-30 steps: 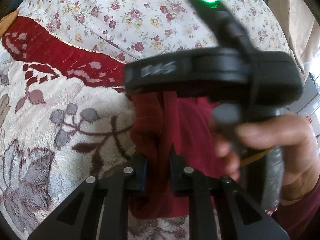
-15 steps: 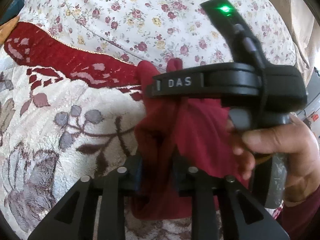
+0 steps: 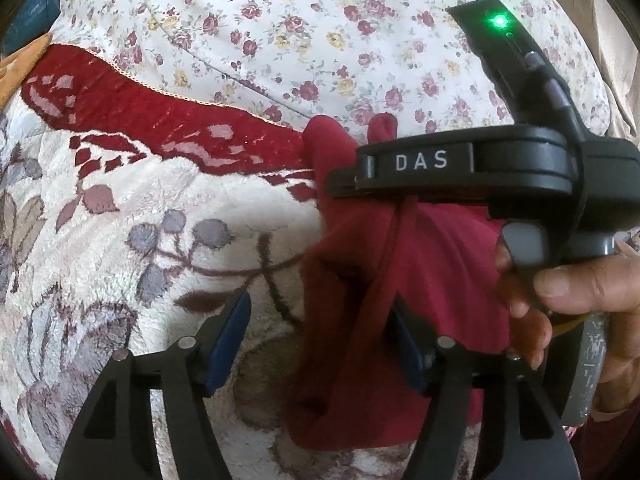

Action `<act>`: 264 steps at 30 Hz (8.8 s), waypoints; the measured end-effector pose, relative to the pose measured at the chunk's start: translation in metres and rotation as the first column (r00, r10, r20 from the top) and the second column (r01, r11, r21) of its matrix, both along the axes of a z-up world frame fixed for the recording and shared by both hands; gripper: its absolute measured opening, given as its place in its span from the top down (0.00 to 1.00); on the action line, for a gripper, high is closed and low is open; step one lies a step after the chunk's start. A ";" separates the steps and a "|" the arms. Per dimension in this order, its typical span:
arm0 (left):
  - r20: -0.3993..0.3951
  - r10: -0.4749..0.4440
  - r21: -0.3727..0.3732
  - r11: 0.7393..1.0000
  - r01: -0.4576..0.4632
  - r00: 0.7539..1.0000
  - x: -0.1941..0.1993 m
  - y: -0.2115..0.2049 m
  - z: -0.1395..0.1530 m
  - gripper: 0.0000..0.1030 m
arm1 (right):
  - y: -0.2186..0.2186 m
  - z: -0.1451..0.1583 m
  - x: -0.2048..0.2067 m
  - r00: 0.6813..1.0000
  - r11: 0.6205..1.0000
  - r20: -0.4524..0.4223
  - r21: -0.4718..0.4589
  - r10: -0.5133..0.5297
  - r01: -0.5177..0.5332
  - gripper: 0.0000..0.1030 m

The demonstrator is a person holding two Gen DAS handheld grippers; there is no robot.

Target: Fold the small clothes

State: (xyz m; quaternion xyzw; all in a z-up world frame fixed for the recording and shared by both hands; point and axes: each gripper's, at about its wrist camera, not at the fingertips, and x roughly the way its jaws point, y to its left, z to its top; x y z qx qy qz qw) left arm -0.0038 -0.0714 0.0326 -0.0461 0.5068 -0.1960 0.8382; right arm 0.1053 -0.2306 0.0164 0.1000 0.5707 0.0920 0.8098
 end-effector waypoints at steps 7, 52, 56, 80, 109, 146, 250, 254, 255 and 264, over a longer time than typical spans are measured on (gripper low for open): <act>-0.004 0.007 0.008 1.000 -0.007 1.000 0.005 -0.001 -0.005 0.29 | -0.003 0.004 -0.003 1.000 1.000 0.006 0.018 0.003 -0.004 0.48; -0.060 -0.048 -0.066 0.997 0.044 0.997 0.014 -0.008 -0.013 0.75 | 0.000 0.004 -0.002 0.998 0.999 0.048 0.020 0.029 -0.030 0.76; -0.035 -0.058 -0.056 0.997 0.056 0.998 0.008 -0.016 -0.003 0.86 | -0.004 0.004 -0.005 0.999 0.999 0.049 0.048 0.010 -0.012 0.76; 0.074 -0.350 -0.106 0.928 0.356 0.934 -0.076 -0.188 0.083 0.87 | -0.191 0.108 -0.121 0.972 0.989 0.187 0.063 -0.142 0.132 0.80; 0.094 -0.300 0.086 0.952 0.293 0.949 -0.082 -0.167 0.017 0.34 | -0.229 0.046 -0.257 0.942 0.954 0.149 0.037 -0.299 0.297 0.87; 0.085 -0.305 0.111 0.949 0.296 0.948 -0.077 -0.186 -0.008 0.18 | -0.236 0.064 -0.220 0.884 0.914 0.248 0.017 -0.397 0.406 0.60; 0.106 -0.160 0.081 0.985 0.151 0.981 -0.094 -0.070 0.012 0.03 | -0.137 0.010 -0.245 0.966 0.994 0.241 0.077 -0.099 0.082 0.08; 0.129 -0.161 0.098 0.984 0.149 0.979 -0.096 -0.072 0.014 0.03 | -0.123 0.050 -0.273 0.936 0.998 0.351 -0.037 -0.028 0.044 0.09; 0.130 -0.159 0.099 0.984 0.147 0.979 -0.097 -0.071 0.014 0.03 | -0.119 0.061 -0.279 0.926 0.999 0.378 -0.037 -0.012 0.028 0.09; 0.163 -0.139 0.129 0.984 0.119 0.977 -0.104 -0.065 0.023 0.03 | -0.065 0.060 -0.307 0.888 0.964 0.378 -0.143 0.262 -0.223 0.23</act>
